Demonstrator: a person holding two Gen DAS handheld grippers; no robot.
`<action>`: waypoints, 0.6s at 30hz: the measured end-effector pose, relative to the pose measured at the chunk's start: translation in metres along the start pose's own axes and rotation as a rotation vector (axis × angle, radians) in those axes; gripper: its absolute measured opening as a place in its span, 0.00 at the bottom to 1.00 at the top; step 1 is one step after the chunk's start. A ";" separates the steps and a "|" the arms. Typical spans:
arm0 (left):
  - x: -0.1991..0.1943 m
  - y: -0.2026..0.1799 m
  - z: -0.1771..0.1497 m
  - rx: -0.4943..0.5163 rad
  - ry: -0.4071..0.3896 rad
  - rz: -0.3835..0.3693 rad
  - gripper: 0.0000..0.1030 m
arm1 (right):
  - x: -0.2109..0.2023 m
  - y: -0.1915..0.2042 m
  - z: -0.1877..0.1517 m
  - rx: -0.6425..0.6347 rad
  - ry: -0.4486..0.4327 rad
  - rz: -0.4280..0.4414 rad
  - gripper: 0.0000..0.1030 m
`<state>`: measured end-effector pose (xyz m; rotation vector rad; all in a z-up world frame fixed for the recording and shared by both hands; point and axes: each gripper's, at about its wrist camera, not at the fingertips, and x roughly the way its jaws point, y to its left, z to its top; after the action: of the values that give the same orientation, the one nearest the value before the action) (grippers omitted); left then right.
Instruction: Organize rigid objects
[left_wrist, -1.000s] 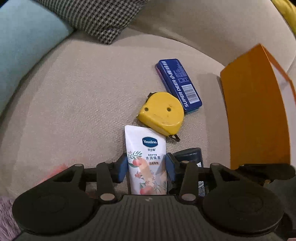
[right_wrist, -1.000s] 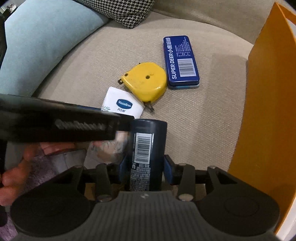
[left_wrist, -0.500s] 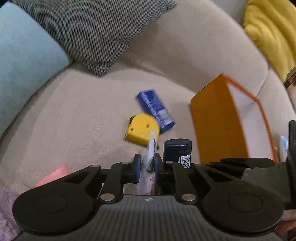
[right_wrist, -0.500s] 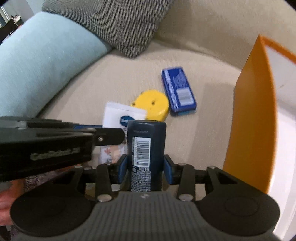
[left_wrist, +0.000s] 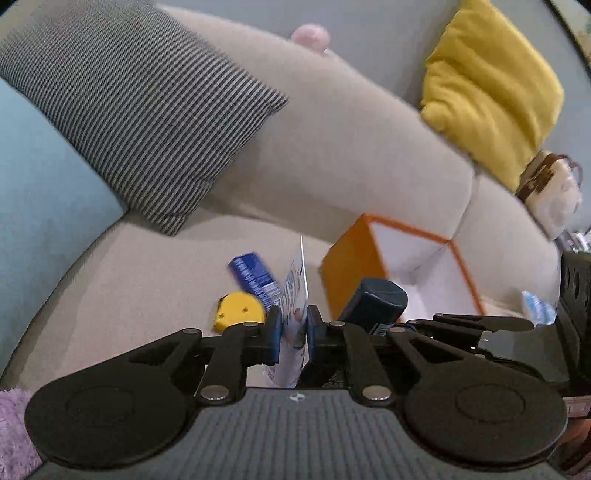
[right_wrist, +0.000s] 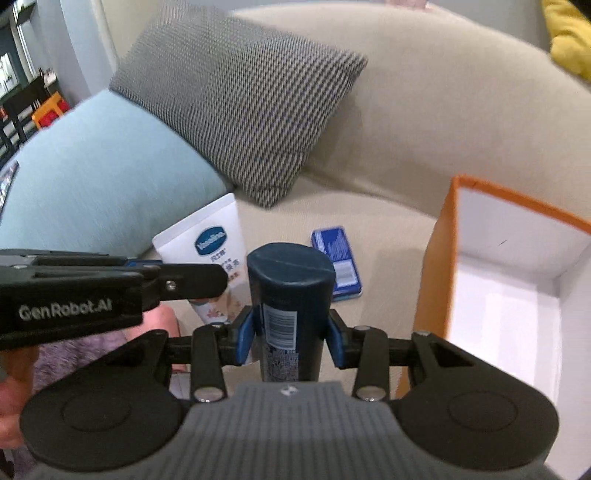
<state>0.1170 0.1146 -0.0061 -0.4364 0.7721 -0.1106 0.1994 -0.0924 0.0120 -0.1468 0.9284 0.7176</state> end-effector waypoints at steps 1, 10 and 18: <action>-0.005 -0.006 0.002 0.009 -0.011 -0.010 0.14 | -0.011 -0.002 0.001 0.001 -0.021 -0.002 0.41; -0.025 -0.072 0.014 0.103 -0.071 -0.148 0.14 | -0.102 -0.033 -0.003 0.021 -0.139 -0.046 0.41; 0.017 -0.127 0.011 0.100 0.041 -0.329 0.14 | -0.151 -0.094 -0.026 0.055 -0.100 -0.173 0.41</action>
<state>0.1442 -0.0013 0.0434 -0.4648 0.7264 -0.4647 0.1813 -0.2510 0.0960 -0.1398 0.8276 0.5346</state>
